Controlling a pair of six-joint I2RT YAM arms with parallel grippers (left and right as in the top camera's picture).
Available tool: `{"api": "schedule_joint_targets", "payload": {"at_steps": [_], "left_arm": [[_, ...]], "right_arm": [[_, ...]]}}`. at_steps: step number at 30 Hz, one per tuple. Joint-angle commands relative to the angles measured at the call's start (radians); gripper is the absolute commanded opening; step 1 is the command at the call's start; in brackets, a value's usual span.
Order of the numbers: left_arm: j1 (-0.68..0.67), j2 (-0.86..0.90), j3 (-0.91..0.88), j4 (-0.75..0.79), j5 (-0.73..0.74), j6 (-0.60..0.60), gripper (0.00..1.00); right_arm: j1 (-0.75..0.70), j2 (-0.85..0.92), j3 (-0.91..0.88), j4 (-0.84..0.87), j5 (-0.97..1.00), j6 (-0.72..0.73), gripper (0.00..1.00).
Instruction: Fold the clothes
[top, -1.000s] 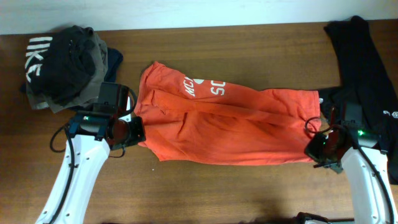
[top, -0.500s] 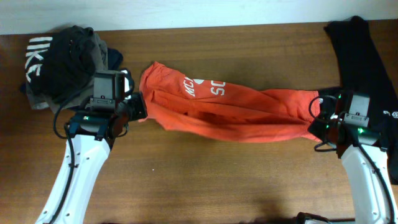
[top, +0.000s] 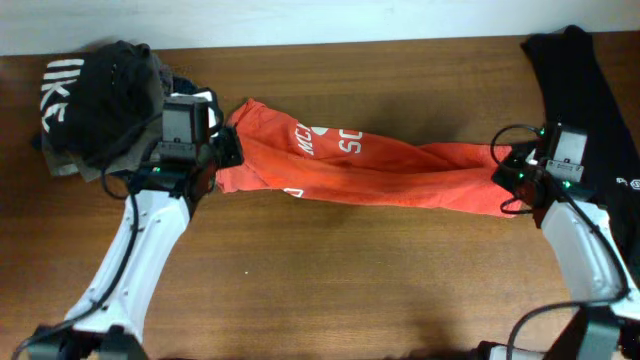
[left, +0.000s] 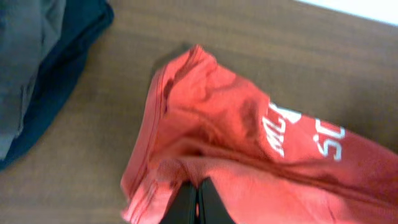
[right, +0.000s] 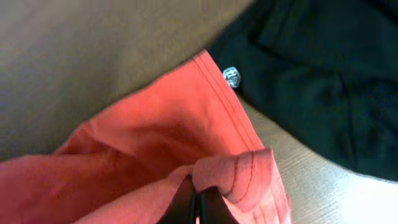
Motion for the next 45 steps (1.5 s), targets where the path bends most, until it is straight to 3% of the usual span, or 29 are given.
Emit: {"api": "schedule_joint_targets", "payload": {"at_steps": [1,11,21,22,23,26,28,31,34,37,38,39,45], "left_arm": [[0.005,0.049,0.013,0.068,-0.011,0.019,0.01],[0.005,0.207,0.013,0.195,-0.011,0.018,0.01],[0.005,0.345,0.013,0.383,-0.011,0.018,0.03],[0.005,0.353,0.013,0.392,-0.011,0.018,0.13],[0.005,0.364,0.013,0.403,-0.010,0.018,0.29],[0.005,0.385,0.013,0.415,-0.011,0.018,0.57],[0.005,0.386,0.013,0.415,-0.011,0.024,0.74],[0.005,0.385,0.014,0.415,-0.011,0.063,0.92],[0.008,0.383,0.028,0.386,-0.010,0.096,0.98],[0.020,0.375,0.085,0.261,-0.010,0.121,0.99],[0.033,0.376,0.142,0.150,0.005,0.138,0.99],[0.040,0.376,0.171,0.094,0.021,0.157,0.99],[0.107,0.376,0.391,-0.290,0.061,0.215,0.99]], "right_arm": [[-0.002,0.035,0.023,0.081,-0.026,-0.011,0.04],[-0.002,0.107,0.023,0.264,-0.032,-0.011,0.04],[-0.002,0.308,0.023,0.344,-0.036,-0.011,0.04],[-0.002,0.323,0.023,0.349,-0.039,-0.011,0.09],[-0.002,0.332,0.023,0.351,-0.043,-0.011,0.20],[-0.002,0.331,0.024,0.350,-0.043,-0.012,0.68],[-0.003,0.326,0.035,0.332,-0.044,-0.012,0.79],[-0.003,0.320,0.091,0.226,-0.044,-0.020,0.80],[-0.003,0.317,0.184,0.069,-0.067,-0.086,0.81],[-0.003,0.317,0.288,-0.108,-0.073,-0.164,0.89],[-0.009,0.317,0.320,-0.168,-0.085,-0.207,0.98],[-0.016,0.317,0.327,-0.189,-0.094,-0.229,1.00],[-0.061,0.357,0.325,-0.277,-0.118,-0.282,0.99]]}}
